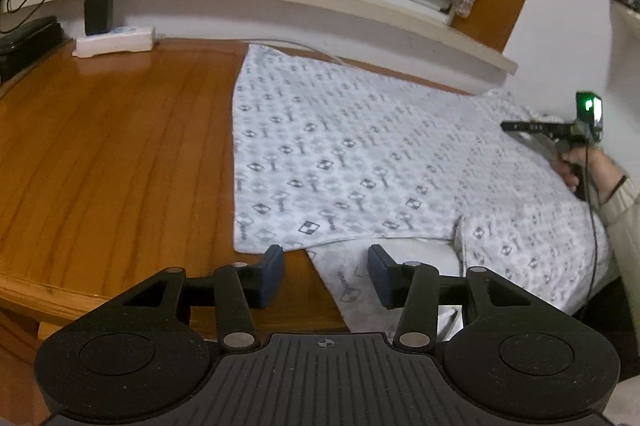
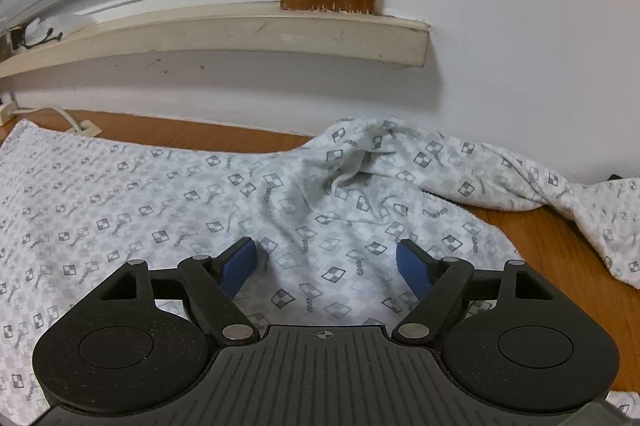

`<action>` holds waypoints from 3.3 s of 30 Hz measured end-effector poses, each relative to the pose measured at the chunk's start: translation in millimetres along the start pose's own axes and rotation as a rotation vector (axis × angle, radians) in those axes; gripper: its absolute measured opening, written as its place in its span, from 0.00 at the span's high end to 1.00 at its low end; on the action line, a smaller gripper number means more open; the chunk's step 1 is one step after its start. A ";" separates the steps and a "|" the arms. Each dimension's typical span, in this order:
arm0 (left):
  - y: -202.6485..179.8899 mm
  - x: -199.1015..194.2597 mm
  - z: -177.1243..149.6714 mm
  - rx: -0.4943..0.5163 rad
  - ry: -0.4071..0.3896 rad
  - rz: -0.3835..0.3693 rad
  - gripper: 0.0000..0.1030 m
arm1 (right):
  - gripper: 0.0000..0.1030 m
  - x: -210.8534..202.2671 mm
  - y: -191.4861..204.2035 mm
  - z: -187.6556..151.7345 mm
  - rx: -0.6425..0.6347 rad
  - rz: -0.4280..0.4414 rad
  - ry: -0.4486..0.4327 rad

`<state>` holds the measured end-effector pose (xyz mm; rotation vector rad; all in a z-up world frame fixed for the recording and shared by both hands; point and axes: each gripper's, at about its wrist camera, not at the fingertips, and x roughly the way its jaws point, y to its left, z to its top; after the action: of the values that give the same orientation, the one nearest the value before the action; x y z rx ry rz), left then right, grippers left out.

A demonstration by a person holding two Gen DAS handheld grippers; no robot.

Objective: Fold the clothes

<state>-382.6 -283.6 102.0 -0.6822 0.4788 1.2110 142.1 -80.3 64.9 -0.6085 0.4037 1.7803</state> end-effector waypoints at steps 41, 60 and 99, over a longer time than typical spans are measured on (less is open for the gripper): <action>-44.0 147.2 139.5 0.208 -0.140 -0.005 0.25 | 0.25 -1.5 -4.4 -3.5 0.030 0.028 0.010; -45.8 201.7 132.1 0.232 -0.059 -0.043 0.17 | 0.29 -57.7 -65.6 -6.0 0.095 -0.031 -0.071; -44.5 207.8 135.6 0.230 -0.052 -0.086 0.05 | 0.59 -61.3 -139.5 -13.4 0.101 -0.280 -0.032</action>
<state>-281.6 -54.9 69.4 -0.4694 0.5305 1.0707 291.2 -95.4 95.3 -0.5365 0.3656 1.4918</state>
